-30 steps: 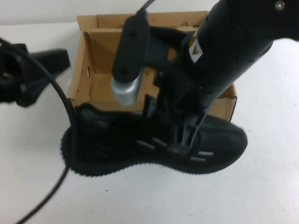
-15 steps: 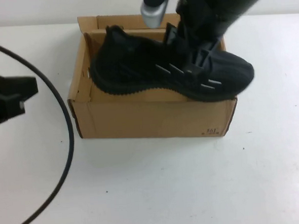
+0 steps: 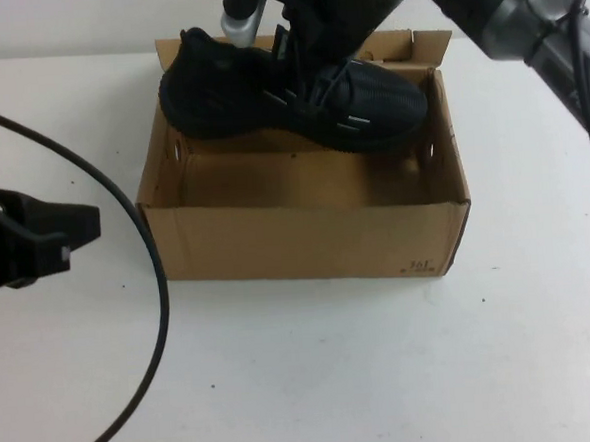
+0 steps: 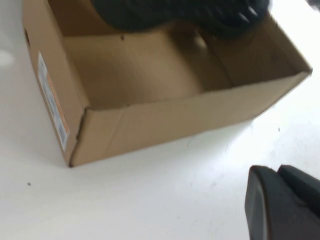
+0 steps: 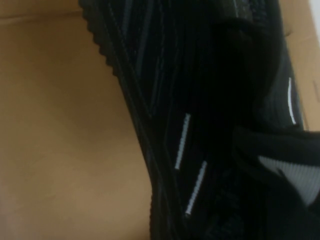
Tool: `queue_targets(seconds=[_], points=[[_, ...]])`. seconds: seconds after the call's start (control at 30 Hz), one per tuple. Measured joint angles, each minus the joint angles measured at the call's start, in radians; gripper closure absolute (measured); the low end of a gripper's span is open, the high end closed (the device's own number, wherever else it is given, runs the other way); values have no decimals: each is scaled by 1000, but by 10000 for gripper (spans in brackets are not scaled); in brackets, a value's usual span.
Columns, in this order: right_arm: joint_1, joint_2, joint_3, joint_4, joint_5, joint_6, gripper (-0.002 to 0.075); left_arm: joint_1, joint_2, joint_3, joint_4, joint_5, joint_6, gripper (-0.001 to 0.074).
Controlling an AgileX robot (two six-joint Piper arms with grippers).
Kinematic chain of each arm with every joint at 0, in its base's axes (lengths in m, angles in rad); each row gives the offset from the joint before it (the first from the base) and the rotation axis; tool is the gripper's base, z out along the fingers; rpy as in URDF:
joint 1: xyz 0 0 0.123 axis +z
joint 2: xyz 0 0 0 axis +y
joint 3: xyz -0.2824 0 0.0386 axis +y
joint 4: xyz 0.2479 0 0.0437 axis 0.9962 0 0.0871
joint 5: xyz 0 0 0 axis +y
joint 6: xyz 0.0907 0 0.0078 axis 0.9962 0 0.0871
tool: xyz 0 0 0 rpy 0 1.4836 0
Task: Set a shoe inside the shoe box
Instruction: Place the shoe in the shoe box
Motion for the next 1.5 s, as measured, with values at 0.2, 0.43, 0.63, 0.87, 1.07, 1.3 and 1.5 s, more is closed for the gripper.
queue_targets(seconds=[0.2,0.43,0.63,0.87,1.07,1.3,1.5], points=[[-60,92,-39,40,-82,-2,709,-29,25,0,9,20,0,733],[-92,133,-41,121,-122,-24,709,-30,50,0,9,13,-2,733],[-94,142,-41,194,-132,-69,709,-30,50,0,9,-7,-2,734],[-94,175,-41,198,-130,-136,709,-30,50,0,9,-9,-2,734],[-100,207,-41,200,-130,-151,709,-30,50,0,10,-9,-2,734],[-102,216,-41,192,-128,-154,709,-30,50,0,10,-9,-2,734],[-104,216,-41,192,-131,-146,611,-30,50,0,10,-1,-2,734]])
